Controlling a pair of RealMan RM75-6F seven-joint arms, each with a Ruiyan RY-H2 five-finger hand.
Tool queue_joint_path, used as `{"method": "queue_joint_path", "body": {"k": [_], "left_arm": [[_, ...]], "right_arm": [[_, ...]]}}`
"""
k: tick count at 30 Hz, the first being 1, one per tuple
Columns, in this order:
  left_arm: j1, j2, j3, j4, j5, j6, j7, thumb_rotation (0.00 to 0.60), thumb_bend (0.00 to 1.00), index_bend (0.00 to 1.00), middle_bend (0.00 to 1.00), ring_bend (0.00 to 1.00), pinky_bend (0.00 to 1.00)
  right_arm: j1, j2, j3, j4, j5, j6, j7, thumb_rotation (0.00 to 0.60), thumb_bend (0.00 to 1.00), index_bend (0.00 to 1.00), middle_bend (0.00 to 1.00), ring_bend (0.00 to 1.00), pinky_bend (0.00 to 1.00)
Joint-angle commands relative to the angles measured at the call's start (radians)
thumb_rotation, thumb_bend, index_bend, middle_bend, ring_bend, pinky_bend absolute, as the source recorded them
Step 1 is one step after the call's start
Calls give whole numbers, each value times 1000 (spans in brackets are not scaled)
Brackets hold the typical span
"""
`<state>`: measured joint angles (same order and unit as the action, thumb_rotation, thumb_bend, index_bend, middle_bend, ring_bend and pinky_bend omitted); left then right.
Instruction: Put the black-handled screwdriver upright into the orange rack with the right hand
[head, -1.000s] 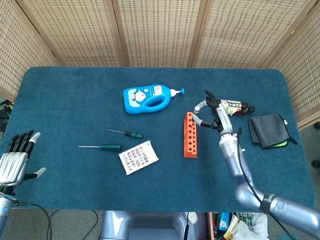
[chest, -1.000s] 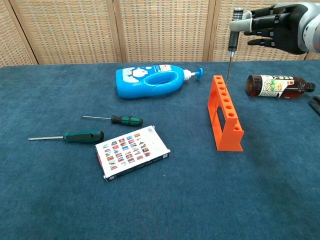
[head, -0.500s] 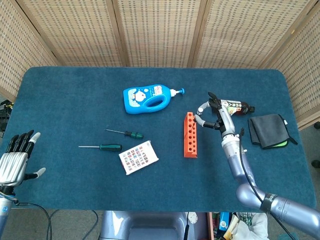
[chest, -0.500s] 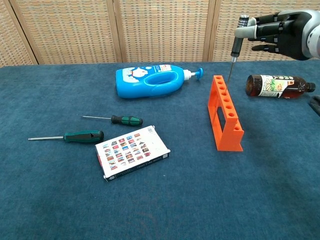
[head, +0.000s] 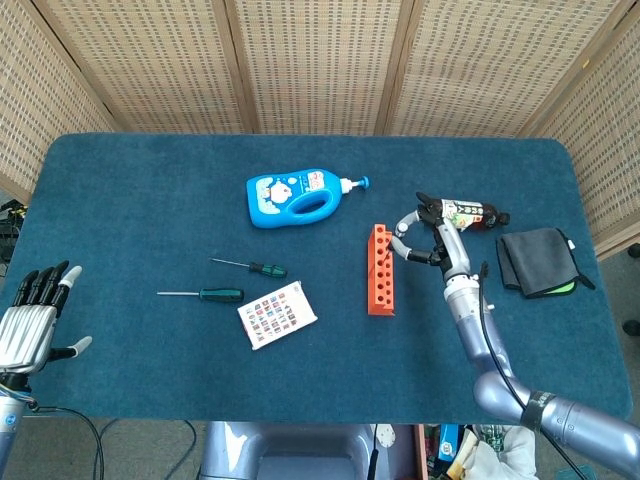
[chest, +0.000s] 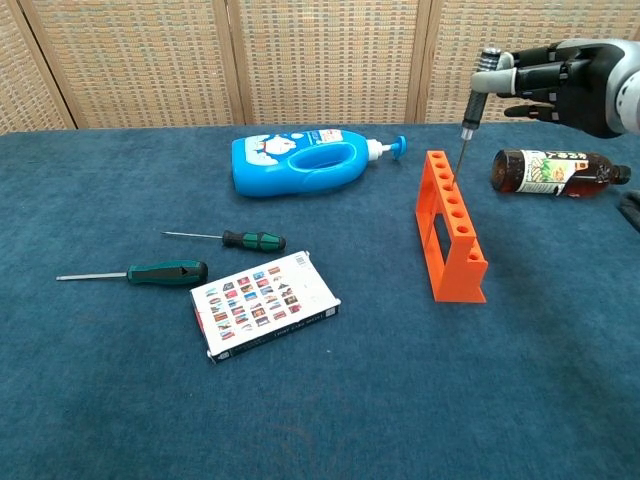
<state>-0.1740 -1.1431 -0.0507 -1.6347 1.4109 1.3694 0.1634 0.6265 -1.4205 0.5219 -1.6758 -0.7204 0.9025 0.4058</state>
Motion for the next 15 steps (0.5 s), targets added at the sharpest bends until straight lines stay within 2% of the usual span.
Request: {"method": "queue_joint_path", "body": {"k": [1,15], "left_arm": [[0,0,1,-1,3,1,-1,600,0,0,0,0,0],[0,-3,5,-6,10,4,8,600,0,0,0,0,0]], "right_arm": [[-10,-3,-10,-3,-3,2,7,600,316,581,0,0,0],[-42,-17,-37,16,-45,-8,44,600,315,581,0,0,0]]}}
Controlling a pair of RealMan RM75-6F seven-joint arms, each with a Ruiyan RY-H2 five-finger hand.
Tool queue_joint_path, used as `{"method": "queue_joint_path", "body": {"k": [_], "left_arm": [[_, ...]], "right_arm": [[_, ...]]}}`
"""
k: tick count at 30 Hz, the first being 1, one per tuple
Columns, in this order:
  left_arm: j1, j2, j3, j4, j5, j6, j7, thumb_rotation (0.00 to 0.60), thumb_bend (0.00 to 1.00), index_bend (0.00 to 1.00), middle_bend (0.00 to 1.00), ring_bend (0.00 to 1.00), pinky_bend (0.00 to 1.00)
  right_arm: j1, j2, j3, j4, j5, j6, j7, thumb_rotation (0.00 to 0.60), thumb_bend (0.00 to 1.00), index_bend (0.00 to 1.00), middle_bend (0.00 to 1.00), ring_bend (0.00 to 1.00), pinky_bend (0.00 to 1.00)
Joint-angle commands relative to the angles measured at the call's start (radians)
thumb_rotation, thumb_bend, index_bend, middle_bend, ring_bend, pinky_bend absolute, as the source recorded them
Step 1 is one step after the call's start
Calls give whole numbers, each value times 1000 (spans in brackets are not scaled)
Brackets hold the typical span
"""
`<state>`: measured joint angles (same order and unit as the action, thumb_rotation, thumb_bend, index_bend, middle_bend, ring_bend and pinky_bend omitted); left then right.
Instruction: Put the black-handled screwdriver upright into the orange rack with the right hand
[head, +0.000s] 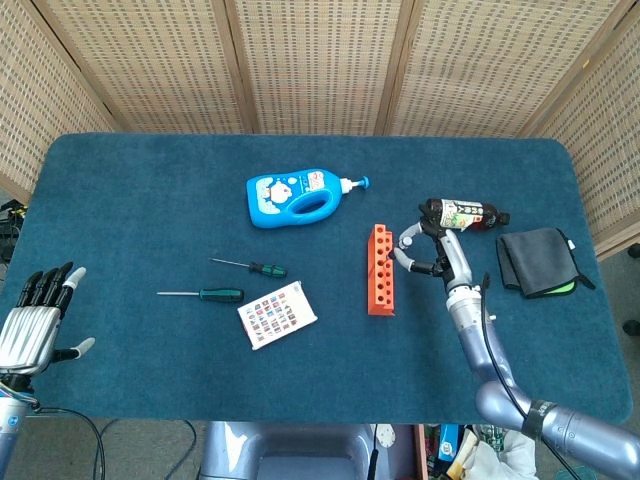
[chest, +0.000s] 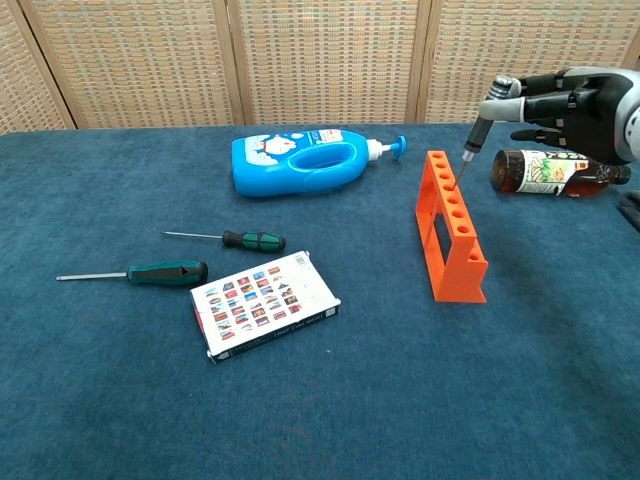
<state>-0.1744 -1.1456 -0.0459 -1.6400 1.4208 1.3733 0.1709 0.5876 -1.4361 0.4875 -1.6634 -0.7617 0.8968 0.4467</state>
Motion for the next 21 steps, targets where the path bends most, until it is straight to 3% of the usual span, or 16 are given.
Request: {"method": "queue_joint_path", "body": {"k": [1,21], "left_arm": [[0,-1,0,0,0,0,1,600,0,0,0,0,0],[-1,9,-10,-6,-6,5,-20,600,0,0,0,0,0]], "right_arm": [[-4,-2,-3,5,-6,-3,5,600,315,581,0,0,0],[-8,-39,-33,60,-20,-28,5,600,315,592,0,0,0]]}}
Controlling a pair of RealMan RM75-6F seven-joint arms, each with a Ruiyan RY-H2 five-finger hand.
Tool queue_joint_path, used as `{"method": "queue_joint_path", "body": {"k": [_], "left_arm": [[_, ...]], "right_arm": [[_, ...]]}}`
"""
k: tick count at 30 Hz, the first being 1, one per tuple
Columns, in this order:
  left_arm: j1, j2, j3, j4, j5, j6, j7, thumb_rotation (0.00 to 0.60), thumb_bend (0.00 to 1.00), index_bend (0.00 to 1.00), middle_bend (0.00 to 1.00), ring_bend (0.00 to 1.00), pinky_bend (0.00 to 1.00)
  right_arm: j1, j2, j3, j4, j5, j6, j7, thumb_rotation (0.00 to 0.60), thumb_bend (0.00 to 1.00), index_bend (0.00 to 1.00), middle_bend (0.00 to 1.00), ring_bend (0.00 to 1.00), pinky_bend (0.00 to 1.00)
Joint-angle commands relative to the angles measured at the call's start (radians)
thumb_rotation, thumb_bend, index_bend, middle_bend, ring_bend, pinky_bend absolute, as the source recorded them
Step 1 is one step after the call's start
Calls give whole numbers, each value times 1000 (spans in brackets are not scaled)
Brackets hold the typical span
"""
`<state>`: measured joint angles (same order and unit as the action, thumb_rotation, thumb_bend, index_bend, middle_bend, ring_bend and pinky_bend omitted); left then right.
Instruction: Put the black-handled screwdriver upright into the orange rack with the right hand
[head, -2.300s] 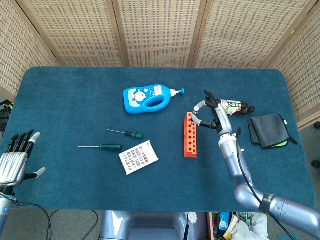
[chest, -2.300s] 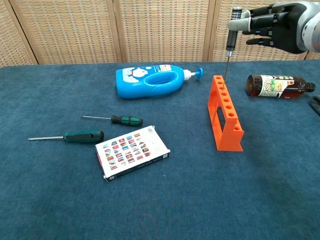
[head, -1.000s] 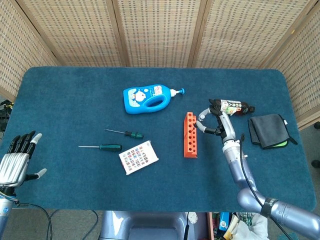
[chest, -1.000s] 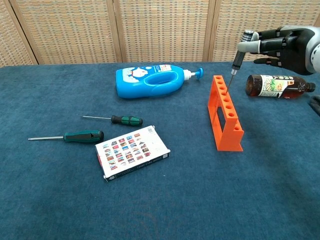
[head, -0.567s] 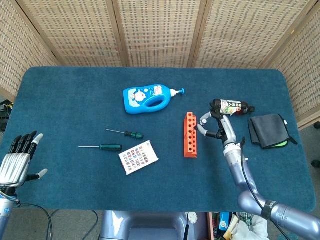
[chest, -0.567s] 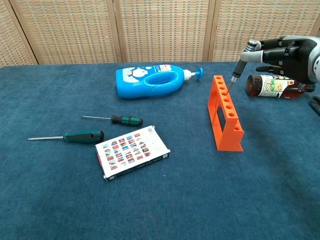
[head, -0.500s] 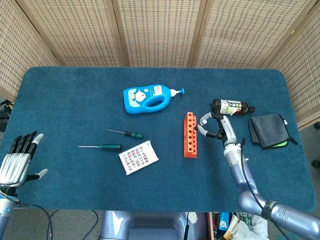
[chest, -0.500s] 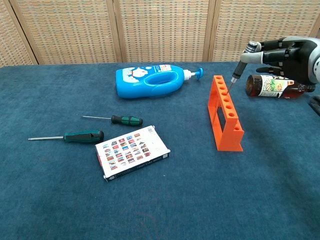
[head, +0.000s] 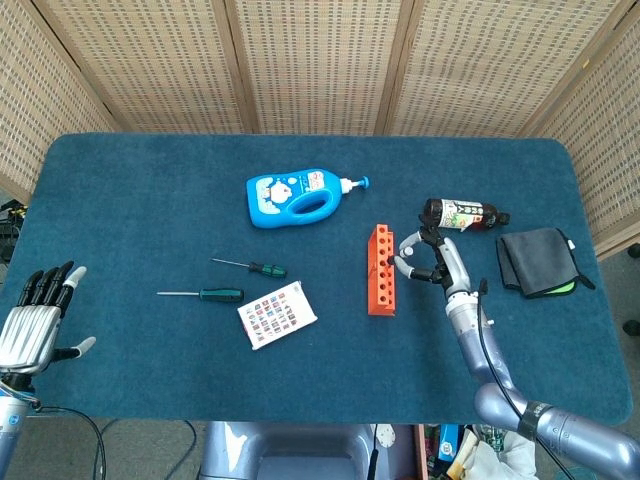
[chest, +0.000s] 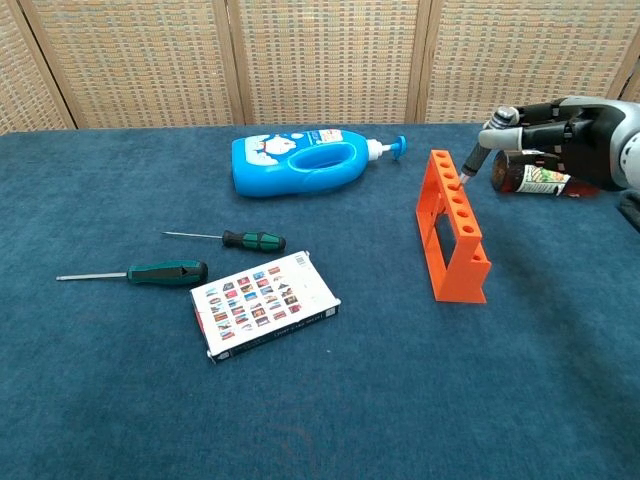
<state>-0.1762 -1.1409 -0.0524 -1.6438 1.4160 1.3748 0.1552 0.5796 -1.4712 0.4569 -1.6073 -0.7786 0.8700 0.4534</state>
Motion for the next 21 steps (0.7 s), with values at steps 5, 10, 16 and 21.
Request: {"method": "queue_joint_path", "body": {"k": [5,10,16,21], "left_arm": [[1,10,-8,-4,-2,9,-15,600,0,0,0,0,0],[1,11,-10,-5,-4,9,-20,600,0,0,0,0,0],[2,13,-10,-5,-5,11,-23,600,0,0,0,0,0],[3,13,-9,-6,-3,13,-22,600,0,0,0,0,0]], "right_arm": [[2,-14,-7,14,-8,1,-11,600,314,596,0,0,0],[4,-19,-6,18,-6,5,-19,600,315,597,0,0,0],[6,-24,-8,17,-6,3,-31,600,314,597,0,0,0],[13,-28,-7,8,-10,9,-47,600,314,597,0,0,0]]}}
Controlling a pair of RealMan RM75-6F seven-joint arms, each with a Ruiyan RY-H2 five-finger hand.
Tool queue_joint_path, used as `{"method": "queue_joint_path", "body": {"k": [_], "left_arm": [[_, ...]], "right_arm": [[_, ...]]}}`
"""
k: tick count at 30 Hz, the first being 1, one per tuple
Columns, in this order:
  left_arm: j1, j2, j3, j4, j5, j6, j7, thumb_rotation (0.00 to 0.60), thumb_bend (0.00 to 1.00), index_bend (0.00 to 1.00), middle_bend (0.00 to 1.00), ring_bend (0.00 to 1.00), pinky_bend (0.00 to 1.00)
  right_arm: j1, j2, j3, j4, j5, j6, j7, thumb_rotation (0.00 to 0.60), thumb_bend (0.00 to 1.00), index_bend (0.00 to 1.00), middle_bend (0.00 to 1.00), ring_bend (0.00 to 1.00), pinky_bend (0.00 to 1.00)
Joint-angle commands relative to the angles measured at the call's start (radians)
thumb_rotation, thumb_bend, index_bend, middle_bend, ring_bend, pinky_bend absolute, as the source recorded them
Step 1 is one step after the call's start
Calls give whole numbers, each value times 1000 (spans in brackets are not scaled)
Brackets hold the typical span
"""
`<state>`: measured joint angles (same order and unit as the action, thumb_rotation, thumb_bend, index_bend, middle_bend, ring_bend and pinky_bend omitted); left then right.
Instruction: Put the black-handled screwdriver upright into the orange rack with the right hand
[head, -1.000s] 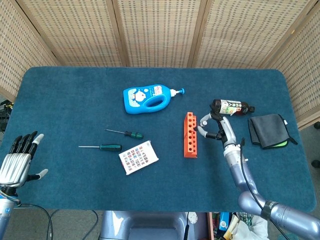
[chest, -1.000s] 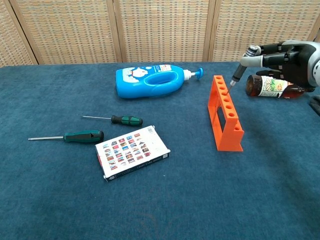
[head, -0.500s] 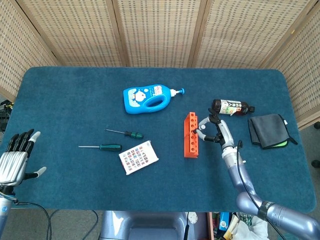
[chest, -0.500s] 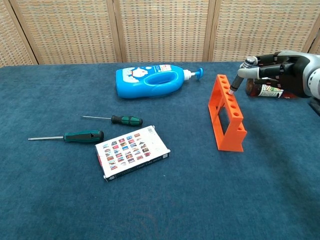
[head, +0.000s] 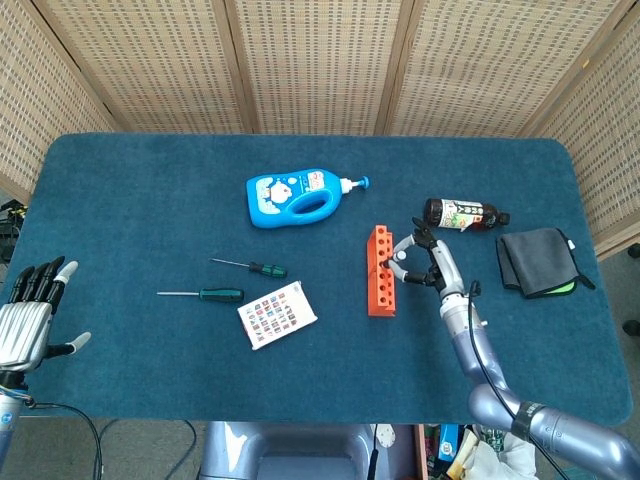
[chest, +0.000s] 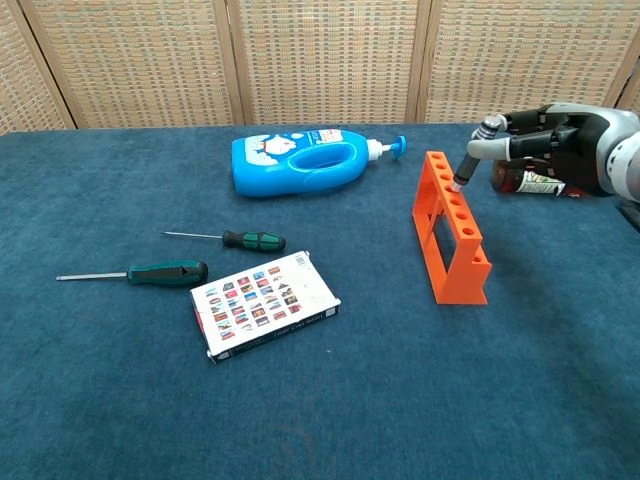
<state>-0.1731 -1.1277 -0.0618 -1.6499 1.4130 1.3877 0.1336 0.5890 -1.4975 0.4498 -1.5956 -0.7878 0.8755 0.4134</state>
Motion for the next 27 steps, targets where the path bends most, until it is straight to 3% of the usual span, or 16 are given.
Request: {"method": "queue_joint_path", "body": {"k": [1,27], "left_arm": [[0,0,0,0,1,0,0,600,0,0,0,0,0],[0,0,7,5,6,-6,-5,600,0,0,0,0,0]], "right_arm": [[4,-2,1,-5,-1,4,-10,600,315,597,0,0,0],[55,-19,9,4,49,5,-100,600,314,599,0,0,0]]}}
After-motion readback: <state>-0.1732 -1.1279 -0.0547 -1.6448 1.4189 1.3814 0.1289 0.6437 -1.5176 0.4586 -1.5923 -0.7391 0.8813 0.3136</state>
